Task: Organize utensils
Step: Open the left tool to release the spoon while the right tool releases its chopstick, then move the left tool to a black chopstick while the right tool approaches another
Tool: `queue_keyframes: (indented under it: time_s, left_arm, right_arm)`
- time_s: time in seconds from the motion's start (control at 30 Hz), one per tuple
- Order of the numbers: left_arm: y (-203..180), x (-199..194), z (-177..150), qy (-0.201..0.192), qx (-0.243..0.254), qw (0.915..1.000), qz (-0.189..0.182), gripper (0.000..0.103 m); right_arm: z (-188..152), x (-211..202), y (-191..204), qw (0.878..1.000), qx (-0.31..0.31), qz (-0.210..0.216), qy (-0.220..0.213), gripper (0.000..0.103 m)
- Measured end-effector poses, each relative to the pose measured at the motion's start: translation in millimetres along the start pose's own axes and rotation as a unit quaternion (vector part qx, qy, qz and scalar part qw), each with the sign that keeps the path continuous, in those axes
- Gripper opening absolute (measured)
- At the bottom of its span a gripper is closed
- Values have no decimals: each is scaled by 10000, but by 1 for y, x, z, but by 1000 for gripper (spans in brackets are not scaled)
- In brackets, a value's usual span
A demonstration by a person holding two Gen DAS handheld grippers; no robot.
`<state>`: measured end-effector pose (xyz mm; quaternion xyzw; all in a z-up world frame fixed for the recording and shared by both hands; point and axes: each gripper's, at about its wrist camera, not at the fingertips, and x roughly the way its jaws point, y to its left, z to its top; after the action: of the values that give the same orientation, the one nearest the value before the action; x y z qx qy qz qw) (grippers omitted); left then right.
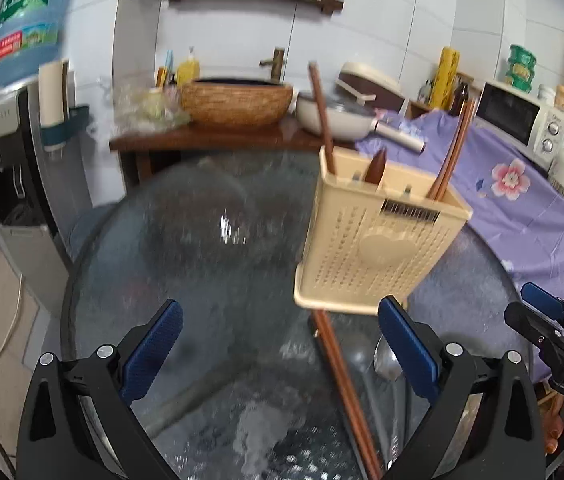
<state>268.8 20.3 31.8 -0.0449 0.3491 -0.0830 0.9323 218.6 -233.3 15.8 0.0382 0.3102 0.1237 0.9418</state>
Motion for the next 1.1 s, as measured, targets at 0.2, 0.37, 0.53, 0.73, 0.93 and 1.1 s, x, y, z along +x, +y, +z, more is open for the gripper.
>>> queue_keyframes:
  time_s: [0.2,0.37,0.53,0.73,0.93,1.1]
  left_arm:
    - [7,31,-29,654,-80,9977,-131,74]
    - [2,44,-44,921,38,9955,-233,62]
    - [-3,55,-55,1165,227,9926,-246,52]
    - [-3,67,-49,1312,216,9907,-297,44]
    - [-7,80,-34,1364,202,9899,-319,42]
    - [-19,91,-35,1430,347,9883,-407,42]
  right_arm:
    - [-28,31,-2,9981,49,-152,597,74]
    - [-39,48,1,9958,104,-127,897,70]
    - [-48,64,11,9934,-37,-137,1134,64]
    - [-36,80,2,9914,225,-249,1262,53]
    - [-22,95,-13,9896,628,-254,1266,53]
    - [-24,104,-14,9881,726,-204,1341,53]
